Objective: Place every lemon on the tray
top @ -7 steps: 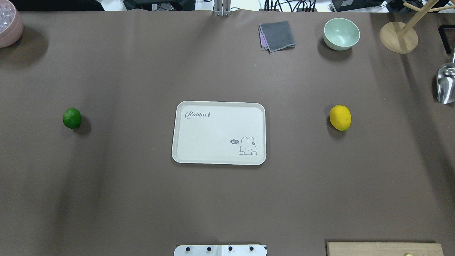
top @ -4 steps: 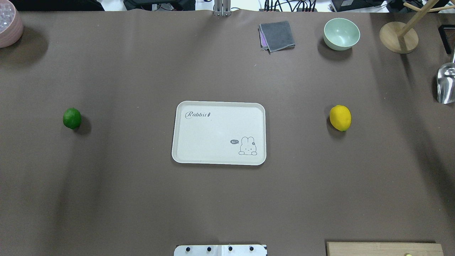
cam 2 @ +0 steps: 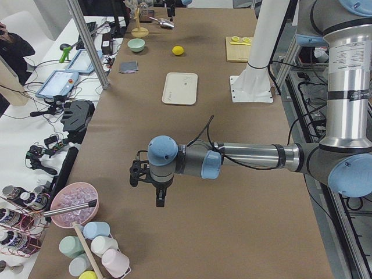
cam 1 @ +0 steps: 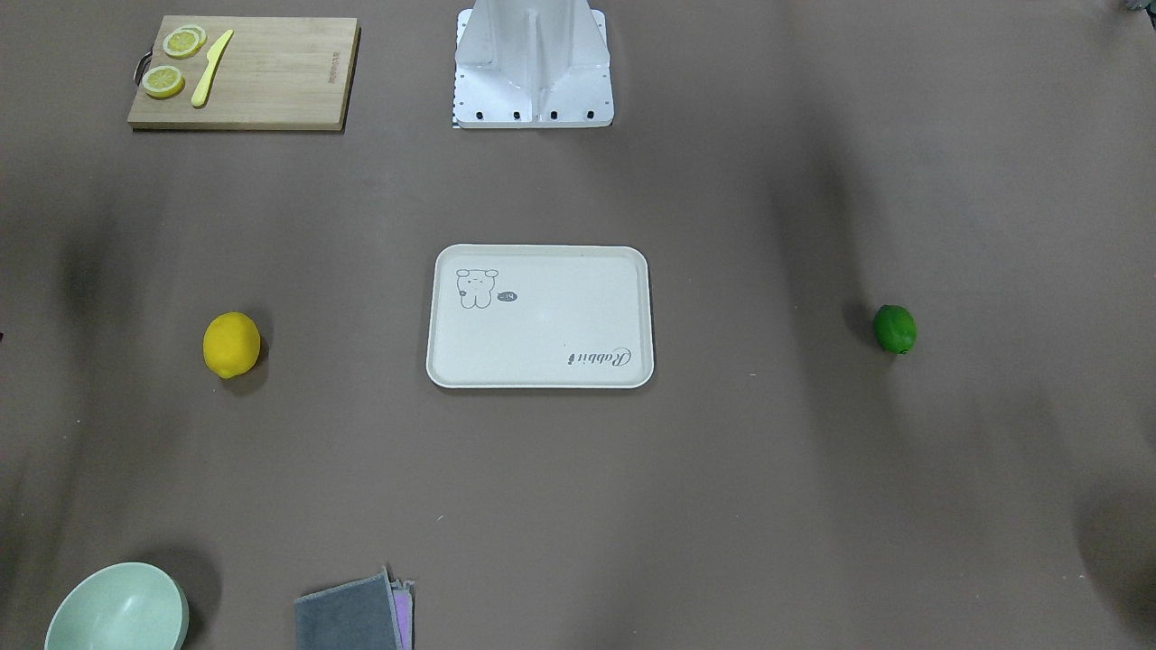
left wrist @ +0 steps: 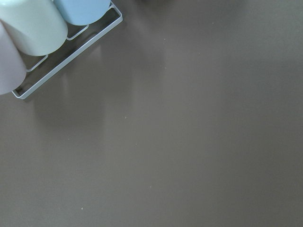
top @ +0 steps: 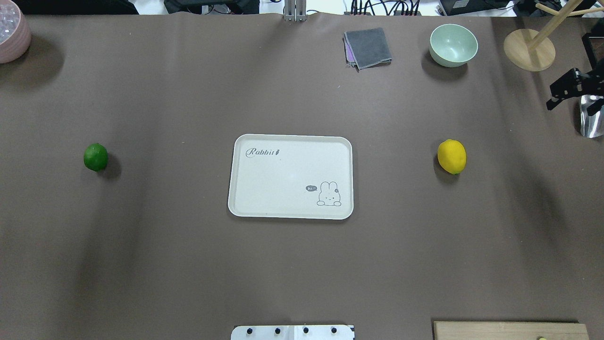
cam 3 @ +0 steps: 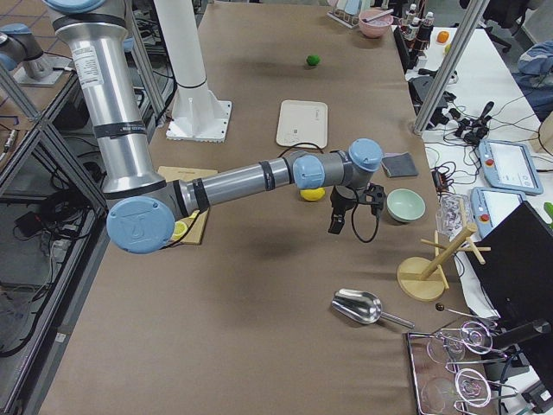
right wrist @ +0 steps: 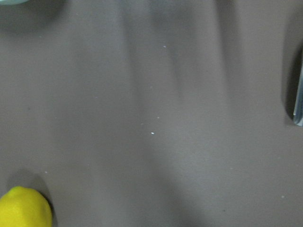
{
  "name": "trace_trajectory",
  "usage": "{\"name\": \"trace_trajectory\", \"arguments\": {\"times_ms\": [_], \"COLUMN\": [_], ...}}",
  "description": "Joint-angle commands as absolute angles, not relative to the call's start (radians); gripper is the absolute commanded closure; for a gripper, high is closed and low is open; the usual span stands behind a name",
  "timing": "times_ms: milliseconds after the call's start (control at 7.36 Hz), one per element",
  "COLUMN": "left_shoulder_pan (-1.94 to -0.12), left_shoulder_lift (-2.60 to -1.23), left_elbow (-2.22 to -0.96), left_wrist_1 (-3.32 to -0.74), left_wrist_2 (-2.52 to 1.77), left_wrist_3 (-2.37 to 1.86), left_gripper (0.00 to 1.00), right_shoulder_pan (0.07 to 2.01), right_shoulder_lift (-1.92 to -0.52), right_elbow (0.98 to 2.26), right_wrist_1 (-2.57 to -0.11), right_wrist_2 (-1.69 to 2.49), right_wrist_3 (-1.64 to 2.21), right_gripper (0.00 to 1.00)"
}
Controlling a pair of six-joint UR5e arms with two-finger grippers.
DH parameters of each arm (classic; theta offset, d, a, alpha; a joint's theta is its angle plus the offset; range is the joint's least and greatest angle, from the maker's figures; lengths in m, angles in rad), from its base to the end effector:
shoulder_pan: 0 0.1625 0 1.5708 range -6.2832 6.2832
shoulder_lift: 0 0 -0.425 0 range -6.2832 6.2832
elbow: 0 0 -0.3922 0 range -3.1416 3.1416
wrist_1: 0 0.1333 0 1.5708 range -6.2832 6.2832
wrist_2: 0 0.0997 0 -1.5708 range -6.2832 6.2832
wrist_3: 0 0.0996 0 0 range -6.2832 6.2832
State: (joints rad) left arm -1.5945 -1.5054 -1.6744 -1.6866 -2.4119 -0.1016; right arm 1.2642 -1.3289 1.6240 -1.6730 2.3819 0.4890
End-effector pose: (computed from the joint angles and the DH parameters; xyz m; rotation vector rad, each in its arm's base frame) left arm -0.0703 -0.4713 0.6219 0.1120 0.8443 -0.0529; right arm -0.1192 -0.5791 0.5093 -0.1453 -0.8161 0.0936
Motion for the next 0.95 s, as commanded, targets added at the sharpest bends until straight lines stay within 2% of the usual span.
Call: {"name": "trace_trajectory", "arguments": {"times_ms": [0, 272, 679, 815], "left_shoulder_pan": [-1.528, -1.397, -1.182, -1.131], "left_shoulder_lift": [-1.572, -1.618, -1.811, -1.824], "left_elbow": [-1.667, -1.661, -1.655, -1.641], "left_wrist_1": [-1.68, -1.692, -1.687, -1.689], "left_wrist_2": [-2.434, -2.437, -2.427, -2.413], "left_wrist_3": [-0.157, -0.291, -0.596, -0.601], "left_gripper": [0.02, 0.02, 0.02, 0.02], "right_shoulder_pan": [1.168, 1.083, 1.017, 1.003], "right_shoulder_lift": [-1.263, -1.233, -1.195, -1.186], "right_elbow": [1.62, 1.621, 1.574, 1.553], "right_wrist_1": [-1.671, -1.661, -1.634, -1.634], "right_wrist_2": [2.381, 2.381, 2.382, 2.384], "right_wrist_3": [0.54, 0.54, 0.541, 0.541], "right_gripper": [0.02, 0.04, 0.05, 0.05]}}
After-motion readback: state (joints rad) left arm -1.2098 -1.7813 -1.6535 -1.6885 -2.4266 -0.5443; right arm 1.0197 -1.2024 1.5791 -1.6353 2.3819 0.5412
